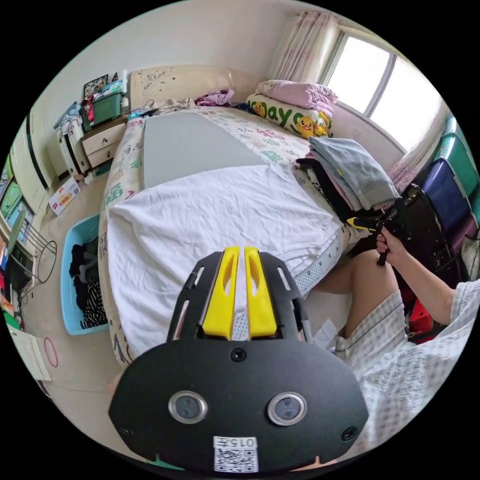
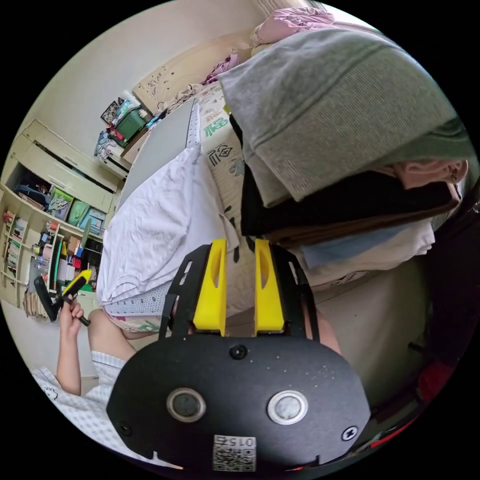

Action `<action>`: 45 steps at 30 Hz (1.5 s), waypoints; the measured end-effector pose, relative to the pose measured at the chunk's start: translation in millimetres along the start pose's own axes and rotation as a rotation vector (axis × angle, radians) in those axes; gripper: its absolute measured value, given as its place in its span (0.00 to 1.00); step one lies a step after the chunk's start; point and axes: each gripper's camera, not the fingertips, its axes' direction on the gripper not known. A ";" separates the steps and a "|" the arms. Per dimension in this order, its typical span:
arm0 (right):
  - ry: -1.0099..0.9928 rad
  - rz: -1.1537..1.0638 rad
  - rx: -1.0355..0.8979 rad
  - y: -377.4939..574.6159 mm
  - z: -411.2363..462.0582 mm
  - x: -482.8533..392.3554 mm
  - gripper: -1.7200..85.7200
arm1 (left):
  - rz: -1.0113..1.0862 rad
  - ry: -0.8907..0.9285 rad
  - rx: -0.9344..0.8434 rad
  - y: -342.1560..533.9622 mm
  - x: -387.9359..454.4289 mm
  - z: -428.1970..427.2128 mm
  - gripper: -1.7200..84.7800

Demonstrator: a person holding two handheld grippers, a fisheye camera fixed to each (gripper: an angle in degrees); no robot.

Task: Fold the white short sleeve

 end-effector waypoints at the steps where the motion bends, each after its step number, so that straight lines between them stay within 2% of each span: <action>1: -0.030 0.001 -0.024 0.2 2.7 7.2 0.13 | 0.018 0.021 0.001 -31.3 7.5 0.8 0.05; 8: -0.210 -0.026 -0.077 -10.0 21.4 9.4 0.13 | 0.095 0.062 0.039 -223.5 65.4 40.5 0.10; 11: -0.163 -0.044 -0.068 -9.1 30.0 2.4 0.12 | 0.145 0.103 0.001 -305.4 95.2 79.2 0.13; 14: -0.118 -0.084 -0.053 -5.8 29.7 -0.4 0.10 | 0.105 0.153 -0.060 -375.9 112.9 126.7 0.15; 17: -0.132 -0.129 -0.053 -2.2 28.1 1.4 0.10 | 0.090 0.119 -0.145 -428.9 130.8 173.6 0.16; 19: -0.157 -0.151 -0.064 -2.0 28.1 5.5 0.10 | 0.069 0.064 -0.166 -450.0 139.0 194.8 0.16; 27: -0.262 -0.214 -0.052 2.0 32.0 18.6 0.09 | -0.020 0.042 -0.259 -513.1 144.3 257.5 0.16; 31: -0.260 -0.250 -0.044 8.6 31.1 16.7 0.08 | -0.071 -0.060 -0.322 -525.8 133.0 276.1 0.09; 32: -0.253 -0.240 -0.047 9.3 31.4 18.4 0.06 | -0.064 -0.042 -0.316 -527.3 130.8 275.8 0.05; 39: -0.241 -0.223 -0.003 22.4 20.4 20.8 0.02 | 0.046 -0.024 -0.235 -528.8 134.5 241.0 0.02; 42: -0.239 -0.231 0.098 38.5 -1.1 19.6 0.02 | 0.077 0.004 -0.187 -529.2 135.0 211.8 0.01; 45: -0.347 -0.161 0.255 58.6 -30.4 38.8 0.02 | 0.110 0.068 -0.101 -525.9 132.2 170.0 0.01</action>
